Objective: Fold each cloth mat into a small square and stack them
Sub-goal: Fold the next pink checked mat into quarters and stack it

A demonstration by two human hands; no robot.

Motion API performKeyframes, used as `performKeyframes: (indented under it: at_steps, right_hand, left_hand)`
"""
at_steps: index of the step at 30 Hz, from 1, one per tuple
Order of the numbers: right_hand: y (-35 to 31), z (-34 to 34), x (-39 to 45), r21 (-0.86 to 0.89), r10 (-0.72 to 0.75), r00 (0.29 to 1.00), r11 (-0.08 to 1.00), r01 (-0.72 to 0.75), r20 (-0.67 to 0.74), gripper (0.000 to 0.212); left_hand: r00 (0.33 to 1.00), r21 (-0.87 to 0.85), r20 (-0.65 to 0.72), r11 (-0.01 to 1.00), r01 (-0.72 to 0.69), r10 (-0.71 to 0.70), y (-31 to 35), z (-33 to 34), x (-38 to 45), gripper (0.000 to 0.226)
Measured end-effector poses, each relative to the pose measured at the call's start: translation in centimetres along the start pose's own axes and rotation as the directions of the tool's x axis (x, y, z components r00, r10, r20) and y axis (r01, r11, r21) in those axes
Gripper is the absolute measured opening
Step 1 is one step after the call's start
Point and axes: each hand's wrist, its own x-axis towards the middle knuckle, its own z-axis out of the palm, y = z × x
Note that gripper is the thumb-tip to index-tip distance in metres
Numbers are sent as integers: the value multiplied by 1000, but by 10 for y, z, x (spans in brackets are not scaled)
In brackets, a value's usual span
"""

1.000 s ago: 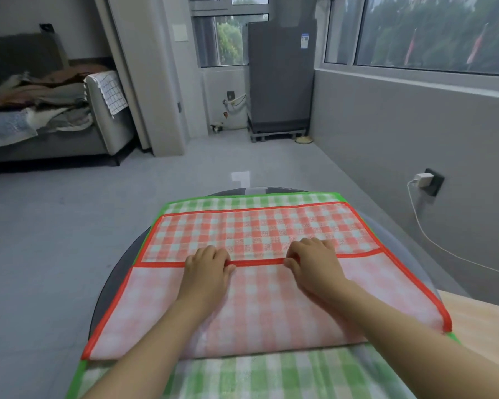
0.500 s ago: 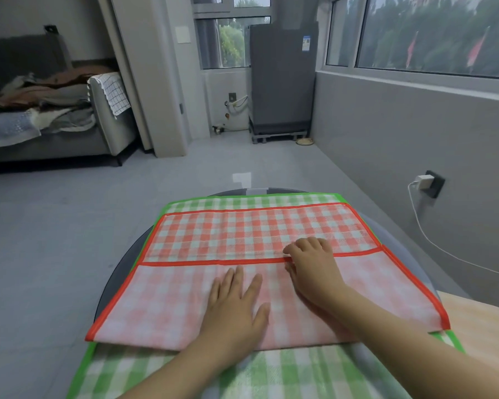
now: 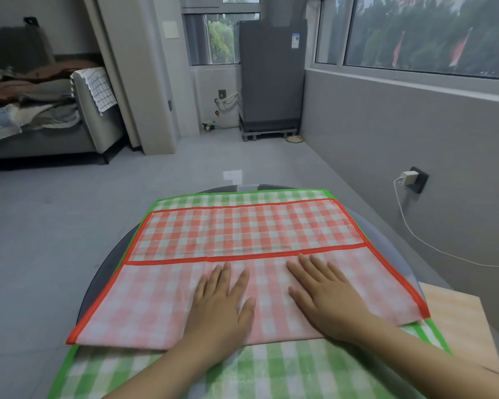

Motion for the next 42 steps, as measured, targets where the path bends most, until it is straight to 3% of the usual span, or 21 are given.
performKeyframes:
  at_steps: [3,6,9,15,19,21,27,33,42]
  right_hand:
    - [26,-3,-4,-21,79,997,997,-80,-20,87]
    - [48,-7,-8,-27,165,986,986,-165,-8,68]
    - [56,-9,-10,-33,196,981,980,-196,0,62]
    - [48,-15,-9,-37,202,979,979,-201,18,62]
    - [26,-22,0,-9,127,991,992,-128,-46,59]
    - [10,-21,7,5,67,996,998,-67,-53,58]
    - [-32,-10,28,-16,-74,996,997,73,-48,58]
    - [-39,6,37,-12,-59,998,998,59,10,61]
    - [-37,7,37,-30,-68,997,997,67,-31,68]
  left_hand:
    - [1000,2,-3,1000,-4,4,0,0,-1,57]
    - [1000,8,-6,1000,-6,6,0,1,-1,57]
    - [1000,13,-11,1000,-1,1,-1,2,1,58]
    - [1000,2,2,1000,1,-1,2,3,0,85]
    - [1000,8,15,1000,14,-14,2,1,1,60]
    - [1000,2,14,1000,14,-14,3,0,1,57]
    - [1000,1,4,1000,14,-14,2,1,2,58]
    - [999,-10,-8,999,-33,33,-21,-2,1,57]
    - [994,-9,-76,997,78,-79,-110,-10,-17,81]
